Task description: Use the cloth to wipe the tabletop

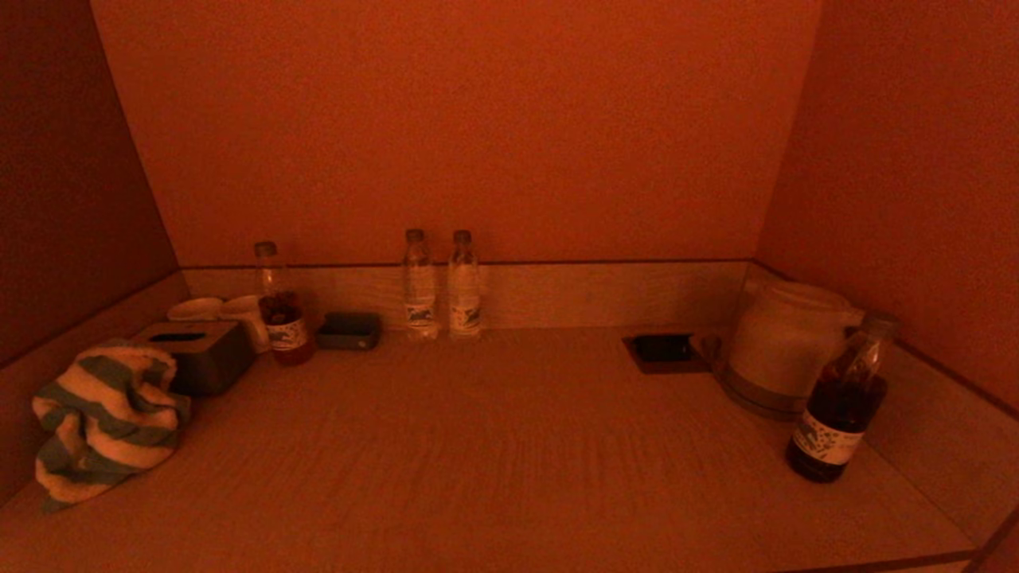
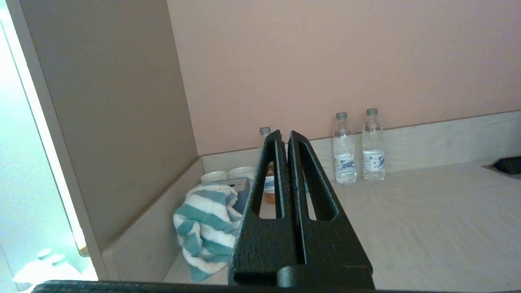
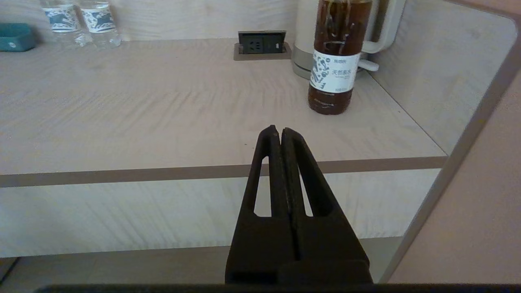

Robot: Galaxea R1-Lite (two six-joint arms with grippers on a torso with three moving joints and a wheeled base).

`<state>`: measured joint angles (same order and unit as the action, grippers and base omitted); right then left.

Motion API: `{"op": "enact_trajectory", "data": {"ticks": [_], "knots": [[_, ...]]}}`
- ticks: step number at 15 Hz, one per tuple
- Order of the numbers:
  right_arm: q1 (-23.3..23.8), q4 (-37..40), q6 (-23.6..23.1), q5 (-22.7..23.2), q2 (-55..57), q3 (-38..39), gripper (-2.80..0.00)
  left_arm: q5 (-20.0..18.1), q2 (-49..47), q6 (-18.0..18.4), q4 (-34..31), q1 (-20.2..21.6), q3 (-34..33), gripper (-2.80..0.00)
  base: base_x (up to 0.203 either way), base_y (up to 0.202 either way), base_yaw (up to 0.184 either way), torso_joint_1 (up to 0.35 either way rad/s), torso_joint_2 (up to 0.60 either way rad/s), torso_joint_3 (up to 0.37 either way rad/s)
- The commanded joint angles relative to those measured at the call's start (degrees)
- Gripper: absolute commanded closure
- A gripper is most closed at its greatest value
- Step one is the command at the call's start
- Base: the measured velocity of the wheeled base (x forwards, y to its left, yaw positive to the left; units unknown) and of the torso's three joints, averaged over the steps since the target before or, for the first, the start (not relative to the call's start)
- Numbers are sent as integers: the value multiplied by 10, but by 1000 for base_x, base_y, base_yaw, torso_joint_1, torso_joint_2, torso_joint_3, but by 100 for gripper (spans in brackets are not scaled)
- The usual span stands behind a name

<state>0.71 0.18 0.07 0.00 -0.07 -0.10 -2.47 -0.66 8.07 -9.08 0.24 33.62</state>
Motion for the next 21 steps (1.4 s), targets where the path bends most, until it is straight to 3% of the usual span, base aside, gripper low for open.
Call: {"op": "enact_trajectory", "data": {"ticks": [1,4,9,21], "knots": [[0,0,0,0,1,0,0,1,7,0,12,0,-13,0,0,0,0,0,0,0],[0,0,0,0,1,0,0,2,7,4,108,0,-121,0,0,0,0,0,0,0],[0,0,0,0,1,0,0,-1,7,1,202,0,-233,0,0,0,0,0,0,0],[0,0,0,0,1,0,0,-2,7,-10,202,0,-336,0,0,0,0,0,0,0]]}}
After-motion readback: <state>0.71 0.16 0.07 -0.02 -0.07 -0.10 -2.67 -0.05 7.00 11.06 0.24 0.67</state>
